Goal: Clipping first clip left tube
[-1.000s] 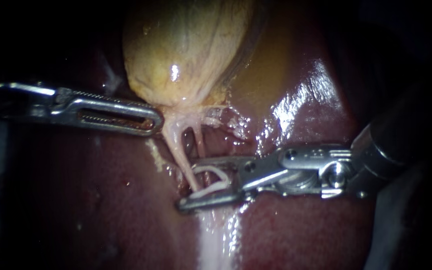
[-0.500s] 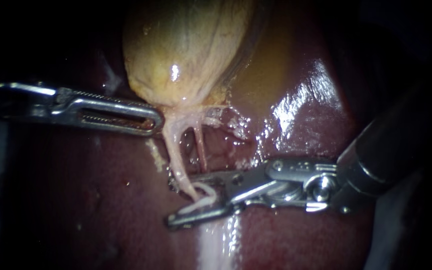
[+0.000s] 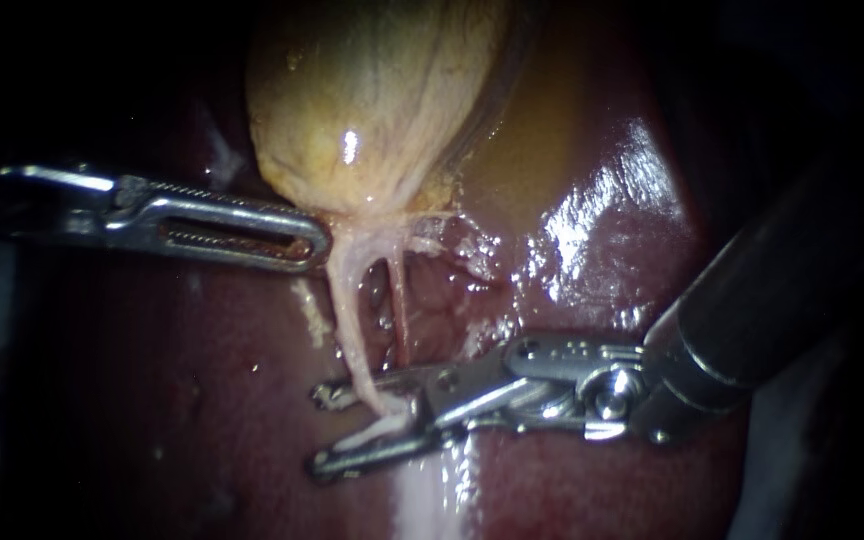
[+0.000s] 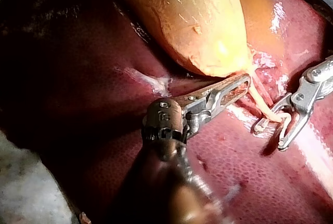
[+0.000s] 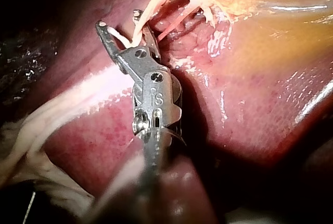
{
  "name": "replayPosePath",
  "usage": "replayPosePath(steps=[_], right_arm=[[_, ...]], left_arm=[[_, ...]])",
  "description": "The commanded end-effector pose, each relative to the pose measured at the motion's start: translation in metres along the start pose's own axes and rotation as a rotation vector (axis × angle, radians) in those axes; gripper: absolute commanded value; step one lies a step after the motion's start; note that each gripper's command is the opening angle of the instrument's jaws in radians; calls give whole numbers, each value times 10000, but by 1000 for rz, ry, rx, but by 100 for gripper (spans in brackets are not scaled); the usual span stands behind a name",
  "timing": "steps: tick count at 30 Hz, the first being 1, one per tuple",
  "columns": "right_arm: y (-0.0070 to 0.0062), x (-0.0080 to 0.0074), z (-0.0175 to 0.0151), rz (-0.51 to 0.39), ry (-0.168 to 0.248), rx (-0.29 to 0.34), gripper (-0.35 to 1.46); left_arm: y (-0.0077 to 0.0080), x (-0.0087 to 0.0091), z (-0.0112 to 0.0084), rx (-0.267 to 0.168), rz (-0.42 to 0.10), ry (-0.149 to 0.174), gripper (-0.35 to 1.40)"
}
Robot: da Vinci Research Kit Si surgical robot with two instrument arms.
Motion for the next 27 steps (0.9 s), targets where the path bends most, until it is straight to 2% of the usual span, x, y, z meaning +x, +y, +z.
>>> replayPosePath(steps=[1,14,16,19,27], right_arm=[[0,1,-1,6,0,0,29],[5,1,-8,43,5,-6,-17],[5,1,-10,73,6,-5,-35],[5,1,-12,126,6,-6,-35],[8,-2,-17,133,-11,-12,-35]], left_arm=[[0,0,0,0,0,0,-35],[0,0,1,1,0,0,-35],[0,0,1,1,0,0,-35],[0,0,1,1,0,0,-35],[0,0,1,1,0,0,-35]])
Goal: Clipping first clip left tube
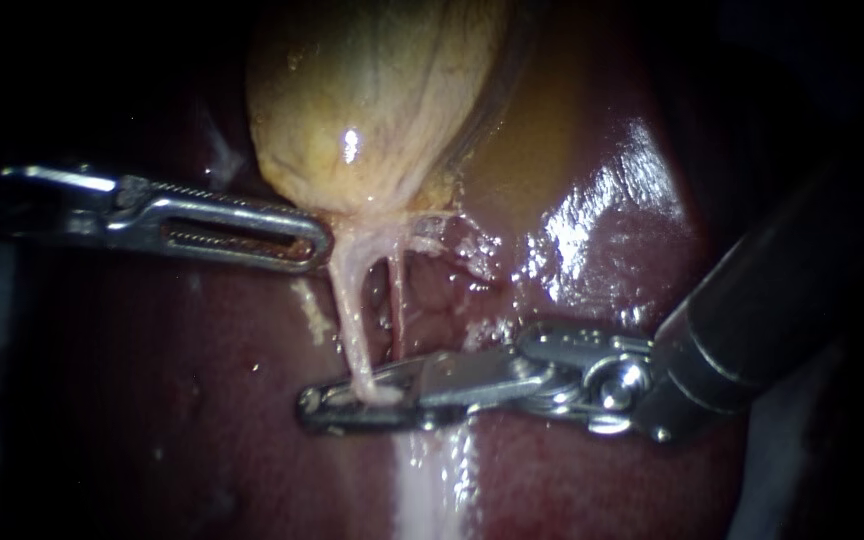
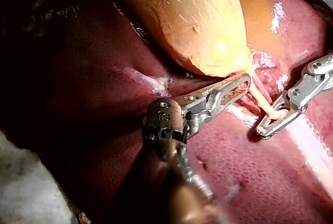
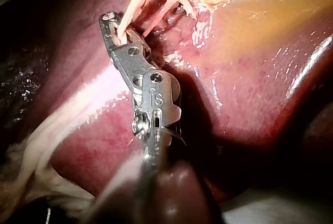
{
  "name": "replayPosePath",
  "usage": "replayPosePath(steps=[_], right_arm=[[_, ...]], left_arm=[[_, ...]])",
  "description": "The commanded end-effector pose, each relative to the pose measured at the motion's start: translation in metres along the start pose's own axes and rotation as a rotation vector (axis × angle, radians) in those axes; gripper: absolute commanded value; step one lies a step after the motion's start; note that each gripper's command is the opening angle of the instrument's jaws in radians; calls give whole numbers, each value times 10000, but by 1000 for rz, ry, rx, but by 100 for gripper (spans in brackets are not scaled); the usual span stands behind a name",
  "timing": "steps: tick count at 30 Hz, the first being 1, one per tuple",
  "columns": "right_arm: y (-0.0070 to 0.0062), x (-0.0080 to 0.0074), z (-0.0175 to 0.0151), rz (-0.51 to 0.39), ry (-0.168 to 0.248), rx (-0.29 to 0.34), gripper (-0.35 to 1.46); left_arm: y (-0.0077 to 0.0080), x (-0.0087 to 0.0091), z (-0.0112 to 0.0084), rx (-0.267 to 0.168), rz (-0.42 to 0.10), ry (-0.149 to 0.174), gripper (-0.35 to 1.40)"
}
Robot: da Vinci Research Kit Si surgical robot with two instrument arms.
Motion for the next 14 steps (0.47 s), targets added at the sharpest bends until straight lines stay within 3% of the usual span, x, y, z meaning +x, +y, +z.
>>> replayPosePath(steps=[1,14], right_arm=[[0,0,0,-1,-1,0,-35],[1,-1,0,-1,-4,-1,-35]], left_arm=[[0,0,0,0,0,0,-35],[0,0,0,0,0,0,-35]])
